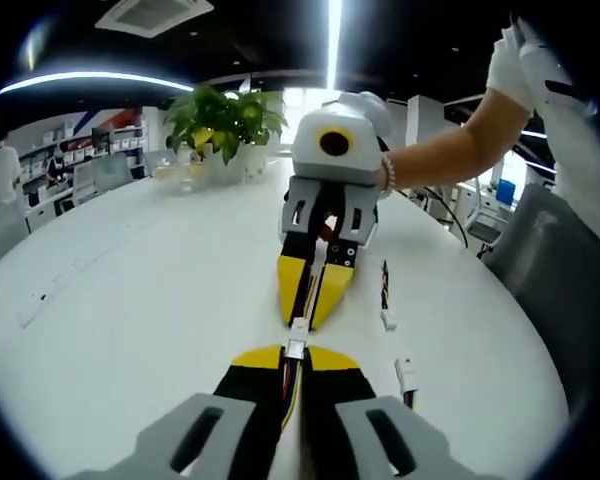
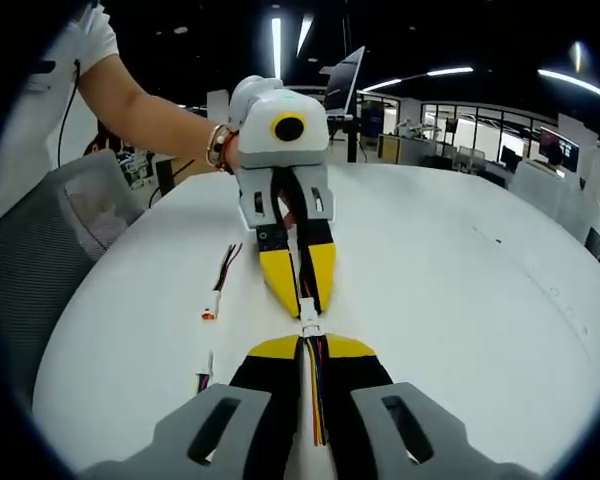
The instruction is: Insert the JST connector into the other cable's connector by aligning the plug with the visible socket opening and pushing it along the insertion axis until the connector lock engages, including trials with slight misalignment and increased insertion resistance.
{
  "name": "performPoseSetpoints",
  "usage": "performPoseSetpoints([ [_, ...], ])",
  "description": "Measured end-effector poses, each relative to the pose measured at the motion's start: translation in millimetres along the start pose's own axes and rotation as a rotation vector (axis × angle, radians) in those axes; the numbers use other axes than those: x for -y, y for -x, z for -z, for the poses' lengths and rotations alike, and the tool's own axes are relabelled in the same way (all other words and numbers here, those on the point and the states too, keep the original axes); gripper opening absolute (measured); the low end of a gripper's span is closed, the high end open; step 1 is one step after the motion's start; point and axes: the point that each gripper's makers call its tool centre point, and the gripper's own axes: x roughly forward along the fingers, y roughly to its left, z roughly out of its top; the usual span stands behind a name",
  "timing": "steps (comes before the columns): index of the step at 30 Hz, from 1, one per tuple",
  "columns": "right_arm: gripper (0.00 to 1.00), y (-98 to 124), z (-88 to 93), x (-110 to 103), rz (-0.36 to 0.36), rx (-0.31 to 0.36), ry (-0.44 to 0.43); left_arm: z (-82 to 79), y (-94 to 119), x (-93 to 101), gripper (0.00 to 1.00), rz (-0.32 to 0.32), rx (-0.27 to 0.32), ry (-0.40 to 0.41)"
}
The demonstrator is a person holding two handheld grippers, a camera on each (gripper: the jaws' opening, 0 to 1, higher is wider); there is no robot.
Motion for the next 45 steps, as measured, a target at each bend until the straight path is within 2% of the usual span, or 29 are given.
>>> performPoseSetpoints([
  [4,0.05,0.2,0.2,0.5,-0.002,0.003,-0.008,0.7,1.3,2.4,0.05,0.022,0.011,0.018],
  [18,0.06,-0.2,0.9,4.0,0.009,0.001,-0.019,0.8,0.8,0.1,0.04,0.012,0.001,-0.007],
  [23,0.09,-1.1,0.4,6.8,0.024,-0.002,-0.015,0.9,0.9,-0.7,0.05,0.007,0.008,0.016],
  [27,0.10,-1.5,0.2,8.8,0.030,-0.002,-0.017,0.5,1.0,-1.6,0.12,-0.003,0.010,0.021],
  [33,0.13,-1.4,0.7,13.0,0.035,0.000,-0.040,0.0,2.1,-1.6,0.12,-0.016,0.005,0.024],
  [35,0.18,-0.4,1.1,14.0,0.043,-0.006,-0.053,-3.3,4.8,-2.1,0.12,-0.019,0.014,0.028],
  [37,0.17,2.0,0.9,13.9,0.044,-0.010,-0.048,-10.7,8.8,-4.5,0.12,-0.033,0.049,0.048],
  [44,0.17,17.6,-11.0,21.1,0.088,0.020,-0.053,-22.1,26.4,-8.2,0.12,-0.080,0.080,0.049],
  [45,0.17,20.0,-12.6,21.6,0.092,0.026,-0.055,-26.5,29.8,-8.6,0.12,-0.090,0.101,0.059],
])
